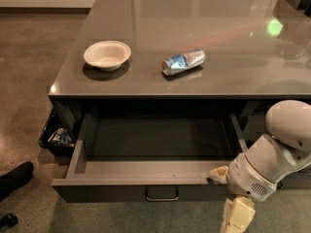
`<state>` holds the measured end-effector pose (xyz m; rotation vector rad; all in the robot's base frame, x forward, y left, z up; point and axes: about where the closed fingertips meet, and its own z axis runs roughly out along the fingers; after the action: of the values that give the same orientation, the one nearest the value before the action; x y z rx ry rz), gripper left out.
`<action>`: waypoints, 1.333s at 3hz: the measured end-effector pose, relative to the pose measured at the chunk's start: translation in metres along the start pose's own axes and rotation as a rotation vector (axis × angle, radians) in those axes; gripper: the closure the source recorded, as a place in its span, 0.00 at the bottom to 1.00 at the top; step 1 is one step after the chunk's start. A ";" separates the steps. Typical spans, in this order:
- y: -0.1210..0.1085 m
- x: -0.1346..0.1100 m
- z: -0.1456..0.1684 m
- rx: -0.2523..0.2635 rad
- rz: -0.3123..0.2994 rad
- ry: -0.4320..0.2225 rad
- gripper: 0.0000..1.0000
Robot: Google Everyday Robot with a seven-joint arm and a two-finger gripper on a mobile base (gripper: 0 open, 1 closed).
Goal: Close top drawer
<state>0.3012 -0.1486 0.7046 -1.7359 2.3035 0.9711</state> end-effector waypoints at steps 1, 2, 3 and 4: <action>0.000 0.000 0.000 0.000 0.000 0.000 0.00; 0.006 -0.003 -0.010 0.024 -0.005 0.009 0.00; 0.021 0.000 -0.016 0.042 0.006 0.006 0.00; 0.025 0.008 0.000 0.002 0.022 -0.013 0.00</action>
Offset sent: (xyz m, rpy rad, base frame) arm -0.0014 -0.0061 0.0275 -0.0311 -0.0465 -0.0093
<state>0.2759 -0.1518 0.7118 -1.7015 2.3199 0.9801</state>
